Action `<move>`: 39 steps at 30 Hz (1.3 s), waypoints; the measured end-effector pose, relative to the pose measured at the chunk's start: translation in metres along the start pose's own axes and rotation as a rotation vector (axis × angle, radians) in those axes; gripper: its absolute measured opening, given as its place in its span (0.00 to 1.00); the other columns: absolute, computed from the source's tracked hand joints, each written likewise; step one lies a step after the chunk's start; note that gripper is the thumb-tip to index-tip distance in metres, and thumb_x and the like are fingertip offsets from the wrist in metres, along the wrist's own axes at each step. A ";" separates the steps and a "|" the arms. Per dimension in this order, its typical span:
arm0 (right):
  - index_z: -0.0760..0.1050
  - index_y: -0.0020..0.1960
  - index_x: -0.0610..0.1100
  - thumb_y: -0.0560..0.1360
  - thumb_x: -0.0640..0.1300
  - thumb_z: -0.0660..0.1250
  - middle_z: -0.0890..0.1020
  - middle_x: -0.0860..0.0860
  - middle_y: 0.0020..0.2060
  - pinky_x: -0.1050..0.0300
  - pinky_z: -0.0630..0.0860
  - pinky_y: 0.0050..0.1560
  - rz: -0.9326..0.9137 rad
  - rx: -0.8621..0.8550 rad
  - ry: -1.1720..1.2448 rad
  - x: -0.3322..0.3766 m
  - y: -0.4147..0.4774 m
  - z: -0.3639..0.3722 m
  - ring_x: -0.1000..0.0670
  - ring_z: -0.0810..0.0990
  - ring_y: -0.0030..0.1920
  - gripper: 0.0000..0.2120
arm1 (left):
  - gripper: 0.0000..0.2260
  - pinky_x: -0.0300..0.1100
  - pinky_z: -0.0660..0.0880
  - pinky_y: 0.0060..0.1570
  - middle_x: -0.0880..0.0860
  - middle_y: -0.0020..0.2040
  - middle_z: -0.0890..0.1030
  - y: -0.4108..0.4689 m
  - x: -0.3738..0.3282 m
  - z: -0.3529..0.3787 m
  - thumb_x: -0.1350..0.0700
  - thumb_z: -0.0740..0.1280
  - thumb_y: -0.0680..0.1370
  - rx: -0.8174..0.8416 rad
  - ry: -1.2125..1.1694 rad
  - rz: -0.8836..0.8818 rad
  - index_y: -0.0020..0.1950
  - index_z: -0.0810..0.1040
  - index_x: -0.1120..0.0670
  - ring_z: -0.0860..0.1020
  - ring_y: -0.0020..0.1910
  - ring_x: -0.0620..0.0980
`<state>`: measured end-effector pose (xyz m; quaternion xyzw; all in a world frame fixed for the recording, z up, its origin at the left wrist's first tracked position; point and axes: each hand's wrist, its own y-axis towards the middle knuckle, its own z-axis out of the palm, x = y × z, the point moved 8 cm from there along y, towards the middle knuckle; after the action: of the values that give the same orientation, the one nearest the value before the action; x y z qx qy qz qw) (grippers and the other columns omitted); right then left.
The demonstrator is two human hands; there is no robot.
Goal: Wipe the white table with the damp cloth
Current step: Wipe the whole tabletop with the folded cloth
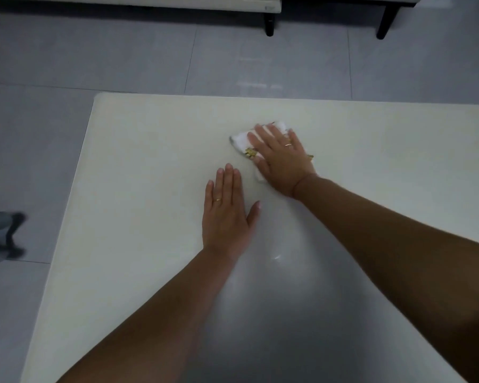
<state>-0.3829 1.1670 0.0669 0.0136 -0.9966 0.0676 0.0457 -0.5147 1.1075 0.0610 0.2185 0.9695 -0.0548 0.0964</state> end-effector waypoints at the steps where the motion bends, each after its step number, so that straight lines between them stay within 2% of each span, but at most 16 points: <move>1: 0.51 0.77 0.48 0.81 0.50 0.48 0.52 0.50 0.77 0.43 0.45 0.73 0.072 -0.015 -0.001 -0.024 0.000 -0.002 0.47 0.50 0.76 0.24 | 0.32 0.47 0.39 0.75 0.56 0.79 0.46 -0.001 0.001 0.003 0.41 0.44 0.79 0.008 0.000 0.000 0.77 0.45 0.59 0.43 0.77 0.52; 4: 0.49 0.77 0.49 0.81 0.50 0.46 0.49 0.51 0.77 0.43 0.43 0.74 0.493 -0.042 0.107 -0.083 -0.004 -0.004 0.47 0.47 0.76 0.25 | 0.32 0.48 0.40 0.75 0.56 0.79 0.45 -0.001 0.001 0.004 0.40 0.44 0.79 0.007 -0.004 0.002 0.77 0.44 0.59 0.42 0.77 0.52; 6: 0.46 0.77 0.49 0.81 0.51 0.44 0.47 0.51 0.77 0.41 0.41 0.73 0.686 -0.037 0.157 -0.074 0.003 -0.001 0.45 0.44 0.77 0.25 | 0.33 0.48 0.41 0.75 0.56 0.79 0.46 -0.001 0.001 0.004 0.40 0.44 0.80 0.002 -0.004 0.001 0.77 0.44 0.59 0.43 0.77 0.52; 8: 0.44 0.77 0.49 0.81 0.51 0.43 0.46 0.51 0.77 0.40 0.40 0.73 0.632 -0.009 0.155 -0.033 0.020 0.003 0.44 0.43 0.76 0.25 | 0.33 0.49 0.43 0.75 0.57 0.79 0.47 0.000 0.000 0.003 0.40 0.45 0.80 -0.003 -0.006 -0.001 0.78 0.46 0.59 0.44 0.77 0.52; 11: 0.46 0.77 0.49 0.81 0.52 0.45 0.47 0.51 0.77 0.41 0.41 0.73 0.224 -0.003 0.071 0.032 0.037 0.003 0.45 0.44 0.77 0.25 | 0.32 0.50 0.46 0.76 0.57 0.79 0.49 0.000 0.001 0.003 0.40 0.46 0.80 -0.010 -0.003 -0.003 0.77 0.46 0.59 0.46 0.77 0.52; 14: 0.49 0.77 0.49 0.81 0.51 0.47 0.51 0.50 0.77 0.43 0.44 0.74 0.033 -0.003 0.006 0.011 0.041 -0.004 0.47 0.48 0.76 0.25 | 0.32 0.49 0.44 0.75 0.57 0.79 0.49 0.000 0.001 0.004 0.41 0.46 0.80 -0.005 -0.007 0.004 0.77 0.47 0.59 0.46 0.77 0.52; 16: 0.48 0.77 0.48 0.82 0.51 0.46 0.50 0.50 0.77 0.43 0.44 0.73 0.179 -0.022 -0.007 -0.036 0.042 -0.009 0.47 0.48 0.76 0.25 | 0.33 0.49 0.43 0.75 0.57 0.78 0.49 0.000 0.001 0.004 0.41 0.47 0.79 -0.001 -0.013 0.004 0.77 0.47 0.59 0.46 0.77 0.53; 18: 0.47 0.77 0.48 0.81 0.51 0.44 0.49 0.50 0.77 0.43 0.43 0.74 0.445 -0.027 0.064 -0.079 0.040 -0.010 0.47 0.46 0.77 0.25 | 0.33 0.49 0.43 0.75 0.57 0.78 0.49 0.000 0.000 0.004 0.41 0.47 0.79 -0.006 -0.017 0.004 0.77 0.48 0.60 0.46 0.77 0.53; 21: 0.45 0.77 0.49 0.81 0.52 0.43 0.46 0.50 0.77 0.40 0.41 0.73 0.675 -0.011 0.137 -0.069 0.049 -0.007 0.44 0.43 0.76 0.25 | 0.33 0.49 0.44 0.75 0.57 0.78 0.49 0.000 0.002 0.005 0.41 0.48 0.79 -0.016 -0.016 -0.006 0.77 0.47 0.59 0.46 0.77 0.53; 22: 0.44 0.77 0.49 0.81 0.53 0.43 0.46 0.50 0.77 0.39 0.40 0.73 0.630 0.001 0.124 -0.050 0.057 -0.006 0.43 0.42 0.76 0.25 | 0.33 0.49 0.44 0.76 0.57 0.78 0.49 0.000 0.002 0.005 0.41 0.48 0.79 -0.015 -0.013 -0.012 0.77 0.47 0.59 0.46 0.77 0.53; 25: 0.46 0.77 0.50 0.81 0.53 0.44 0.47 0.51 0.77 0.41 0.40 0.73 0.220 0.019 0.082 0.012 0.073 -0.005 0.46 0.43 0.77 0.25 | 0.33 0.49 0.45 0.76 0.56 0.79 0.49 0.001 0.003 0.004 0.40 0.47 0.80 -0.011 0.009 -0.012 0.77 0.46 0.59 0.46 0.77 0.52; 27: 0.48 0.77 0.50 0.82 0.52 0.45 0.49 0.51 0.77 0.44 0.41 0.74 0.045 0.031 0.054 0.008 0.062 -0.008 0.48 0.45 0.77 0.24 | 0.33 0.48 0.43 0.75 0.56 0.79 0.46 0.001 0.004 0.006 0.40 0.45 0.80 0.005 0.023 -0.007 0.77 0.44 0.59 0.44 0.77 0.52; 28: 0.49 0.77 0.50 0.82 0.52 0.46 0.49 0.51 0.77 0.44 0.43 0.74 0.040 0.019 0.042 -0.010 0.054 -0.009 0.48 0.46 0.77 0.24 | 0.33 0.48 0.41 0.75 0.56 0.79 0.45 0.001 0.004 0.006 0.40 0.44 0.79 0.015 0.026 -0.003 0.77 0.43 0.58 0.42 0.77 0.51; 33: 0.47 0.77 0.49 0.81 0.53 0.44 0.48 0.50 0.77 0.43 0.43 0.74 0.504 -0.019 0.079 -0.161 -0.002 -0.014 0.47 0.46 0.77 0.25 | 0.33 0.46 0.35 0.74 0.55 0.78 0.42 0.000 0.001 0.001 0.42 0.45 0.79 0.021 0.001 -0.014 0.77 0.41 0.59 0.38 0.76 0.51; 36: 0.45 0.77 0.48 0.81 0.53 0.43 0.46 0.49 0.77 0.40 0.42 0.74 0.742 -0.009 0.149 -0.182 -0.011 -0.011 0.44 0.43 0.76 0.26 | 0.31 0.48 0.39 0.75 0.57 0.78 0.46 0.001 -0.021 -0.004 0.45 0.48 0.79 -0.011 -0.060 -0.002 0.77 0.46 0.60 0.43 0.77 0.53; 39: 0.43 0.77 0.48 0.81 0.54 0.43 0.45 0.49 0.77 0.40 0.40 0.73 0.637 0.020 0.137 -0.132 0.007 -0.006 0.43 0.41 0.76 0.27 | 0.31 0.50 0.45 0.75 0.58 0.78 0.52 -0.008 -0.071 0.004 0.45 0.50 0.78 -0.002 -0.144 0.061 0.77 0.51 0.61 0.50 0.77 0.55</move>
<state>-0.2507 1.1776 0.0597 -0.3030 -0.9447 0.0890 0.0889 -0.4547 1.0709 0.0724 0.2432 0.9530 -0.0665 0.1680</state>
